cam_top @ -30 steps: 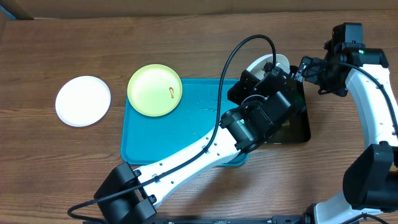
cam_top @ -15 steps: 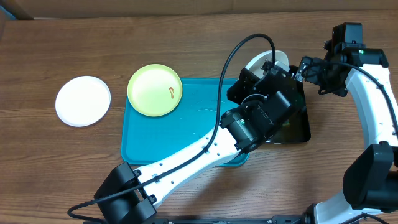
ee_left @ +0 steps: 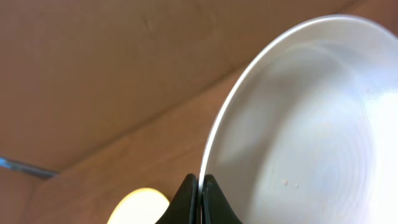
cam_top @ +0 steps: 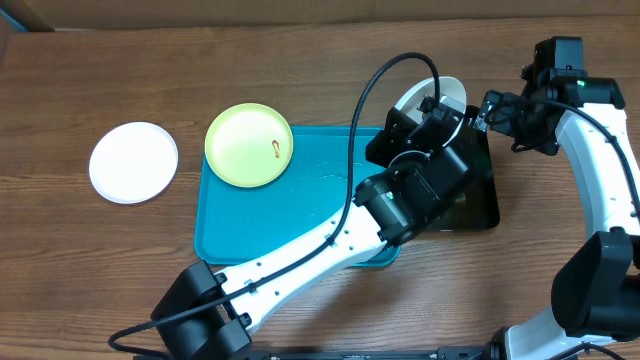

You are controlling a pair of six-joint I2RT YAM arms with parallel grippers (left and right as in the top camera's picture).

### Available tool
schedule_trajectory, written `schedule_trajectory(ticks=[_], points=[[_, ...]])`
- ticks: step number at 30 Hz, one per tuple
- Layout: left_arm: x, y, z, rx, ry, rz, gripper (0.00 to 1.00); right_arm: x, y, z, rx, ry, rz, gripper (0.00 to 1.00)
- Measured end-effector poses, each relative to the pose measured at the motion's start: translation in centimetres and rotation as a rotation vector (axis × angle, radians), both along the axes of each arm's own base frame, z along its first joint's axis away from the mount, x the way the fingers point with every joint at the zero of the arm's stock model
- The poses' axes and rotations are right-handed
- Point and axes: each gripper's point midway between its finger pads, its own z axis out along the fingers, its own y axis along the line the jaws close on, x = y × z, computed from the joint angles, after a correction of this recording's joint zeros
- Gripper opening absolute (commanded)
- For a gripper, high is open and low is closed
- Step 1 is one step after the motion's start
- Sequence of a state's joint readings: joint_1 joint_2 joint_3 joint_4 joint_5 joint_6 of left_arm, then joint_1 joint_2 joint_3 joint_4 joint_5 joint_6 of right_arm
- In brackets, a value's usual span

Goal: Clean dirty plates on tray and stack at the side
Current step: 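Carry the white plate left and stack it on the other white plate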

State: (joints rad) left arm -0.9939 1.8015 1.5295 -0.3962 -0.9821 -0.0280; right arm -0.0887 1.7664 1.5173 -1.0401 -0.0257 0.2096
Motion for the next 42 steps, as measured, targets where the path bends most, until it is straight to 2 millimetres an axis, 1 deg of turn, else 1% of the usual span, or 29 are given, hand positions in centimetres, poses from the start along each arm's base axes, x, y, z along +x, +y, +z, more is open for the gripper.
schedule_trajectory(ticks=[2, 4, 8, 12, 13, 16, 18, 21, 22, 23, 24, 25, 27, 28, 32, 33, 35, 38, 42], points=[[0.3, 0.6, -1.2, -0.009, 0.058, -0.004, 0.04, 0.0, 0.0, 0.0, 0.0, -0.001, 0.0, 1.0], [0.9, 1.7, -2.7, -0.044, 0.132, 0.004, 0.04, 0.0, 0.0, 0.0, -0.001, 0.0, 0.0, 1.0], [2.8, 4.9, -5.3, -0.178, 0.273, 0.066, 0.04, 0.0, 0.0, 0.0, 0.0, 0.0, 0.0, 1.0], [5.0, 8.2, -7.7, -0.372, 0.444, 0.096, 0.04, 0.0, 0.0, 0.0, 0.0, 0.0, 0.0, 1.0], [5.4, 9.2, -8.3, -0.434, 0.501, 0.101, 0.04, 0.0, 0.0, 0.0, 0.0, 0.0, 0.0, 1.0], [6.0, 13.3, -9.8, -0.602, 0.65, 0.153, 0.04, 0.0, 0.0, 0.0, -0.001, 0.0, 0.0, 1.0], [6.3, 17.7, -10.5, -0.711, 0.723, 0.242, 0.04, 0.0, 0.0, 0.0, 0.0, -0.001, 0.001, 1.0], [6.0, 26.5, -11.4, -0.858, 0.771, 0.447, 0.04, 0.0, 0.0, 0.0, 0.0, 0.0, 0.0, 1.0], [5.7, 29.1, -11.6, -0.894, 0.772, 0.507, 0.04, 0.0, 0.0, 0.0, 0.0, -0.001, 0.001, 1.0], [5.1, 32.1, -11.8, -0.936, 0.77, 0.578, 0.04, 0.0, 0.0, 0.0, 0.0, -0.001, 0.0, 1.0], [4.3, 35.6, -12.0, -0.981, 0.761, 0.662, 0.04, 0.0, 0.0, 0.0, 0.0, 0.0, 0.0, 1.0], [3.4, 38.1, -12.1, -1.016, 0.754, 0.727, 0.04, 0.0, 0.0, 0.0, 0.0, 0.0, 0.001, 1.0], [0.1, 45.4, -12.5, -1.119, 0.715, 0.915, 0.04, 0.0, 0.0, 0.0, -0.001, -0.001, 0.0, 1.0], [-1.0, 47.4, -12.6, -1.15, 0.696, 0.966, 0.04, 0.0, 0.0, 0.0, -0.001, 0.0, 0.0, 1.0], [-4.3, 53.2, -12.6, -1.236, 0.613, 1.107, 0.04, 0.0, 0.0, 0.0, -0.001, 0.0, 0.001, 1.0], [-5.1, 54.2, -12.6, -1.249, 0.595, 1.135, 0.04, 0.0, 0.0, 0.0, -0.001, -0.001, 0.001, 1.0], [-6.2, 55.4, -12.9, -1.258, 0.579, 1.176, 0.04, 0.0, 0.0, 0.0, 0.0, 0.0, 0.0, 1.0], [-7.0, 56.1, -13.7, -1.218, 0.578, 1.222, 0.04, 0.0, 0.0, 0.0, -0.001, -0.001, 0.0, 1.0], [-6.7, 56.2, -14.9, -1.168, 0.566, 1.232, 0.04, 0.0, 0.0, 0.0, 0.0, 0.0, 0.0, 1.0]])
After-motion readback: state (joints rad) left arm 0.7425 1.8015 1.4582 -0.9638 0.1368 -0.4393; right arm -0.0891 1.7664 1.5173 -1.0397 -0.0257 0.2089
